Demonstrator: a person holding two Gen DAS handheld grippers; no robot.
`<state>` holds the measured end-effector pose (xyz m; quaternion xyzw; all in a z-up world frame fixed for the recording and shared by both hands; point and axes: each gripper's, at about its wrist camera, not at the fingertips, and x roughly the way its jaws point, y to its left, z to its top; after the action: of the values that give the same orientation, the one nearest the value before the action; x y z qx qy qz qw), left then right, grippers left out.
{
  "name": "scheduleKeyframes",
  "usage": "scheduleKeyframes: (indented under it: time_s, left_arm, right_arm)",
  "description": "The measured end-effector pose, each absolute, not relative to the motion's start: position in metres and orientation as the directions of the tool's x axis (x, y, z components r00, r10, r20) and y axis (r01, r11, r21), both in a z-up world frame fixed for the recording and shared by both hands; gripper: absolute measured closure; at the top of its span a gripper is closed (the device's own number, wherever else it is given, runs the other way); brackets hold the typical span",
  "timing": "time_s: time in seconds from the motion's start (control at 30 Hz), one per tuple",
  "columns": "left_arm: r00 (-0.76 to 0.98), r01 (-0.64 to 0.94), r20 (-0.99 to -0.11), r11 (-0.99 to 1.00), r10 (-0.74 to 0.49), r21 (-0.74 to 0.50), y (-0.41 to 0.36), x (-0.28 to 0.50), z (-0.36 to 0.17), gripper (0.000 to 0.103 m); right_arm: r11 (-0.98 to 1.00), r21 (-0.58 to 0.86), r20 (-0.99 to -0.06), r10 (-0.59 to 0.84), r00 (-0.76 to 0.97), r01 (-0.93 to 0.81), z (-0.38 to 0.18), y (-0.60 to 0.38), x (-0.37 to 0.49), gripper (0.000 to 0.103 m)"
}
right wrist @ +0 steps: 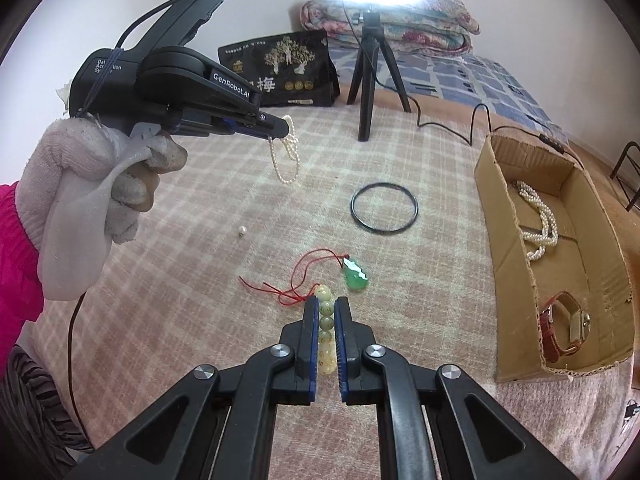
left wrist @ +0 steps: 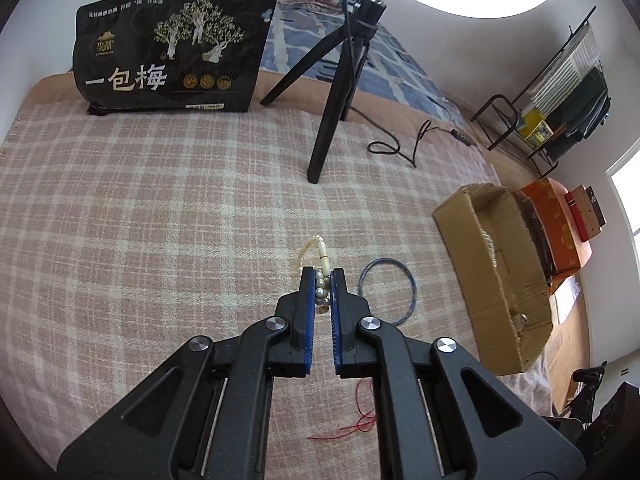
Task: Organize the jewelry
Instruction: 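Lift the pearl strand with the left gripper while the right carries the bead bracelet to the box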
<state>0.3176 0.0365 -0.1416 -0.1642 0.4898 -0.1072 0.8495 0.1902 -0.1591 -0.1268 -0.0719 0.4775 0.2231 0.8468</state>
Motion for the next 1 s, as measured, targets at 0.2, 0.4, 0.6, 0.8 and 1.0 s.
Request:
scheduleKeyframes:
  time_s: [0.2, 0.4, 0.6, 0.8, 1.0]
  left_arm:
    - [0.531, 0.067, -0.757, 0.909, -0.381, -0.411, 0.030, 0.308, -0.113, 0.098]
    - [0.552, 0.124, -0.721, 0.896, -0.419, -0.426, 0.014, 0.300, -0.089, 0.098]
    - [0.549, 0.197, -0.698, 0.883, -0.460, -0.427, -0.012, 0.288, -0.072, 0.098]
    - [0.531, 0.271, -0.677, 0.859, -0.510, -0.434, -0.046, 0.277, -0.060, 0.098]
    - [0.506, 0.352, -0.658, 0.830, -0.558, -0.433, -0.088, 0.264, -0.048, 0.098]
  right_arm:
    - [0.892, 0.096, -0.808, 0.329, 0.488, -0.442, -0.105, -0.166, 0.188, 0.098]
    - [0.905, 0.090, -0.782, 0.323, 0.533, -0.416, -0.087, -0.185, 0.189, 0.098]
    - [0.931, 0.087, -0.759, 0.292, 0.582, -0.354, -0.071, -0.220, 0.197, 0.098]
    - [0.956, 0.099, -0.746, 0.254, 0.615, -0.275, -0.060, -0.258, 0.208, 0.098]
    - [0.968, 0.109, -0.734, 0.231, 0.638, -0.226, -0.048, -0.290, 0.223, 0.098]
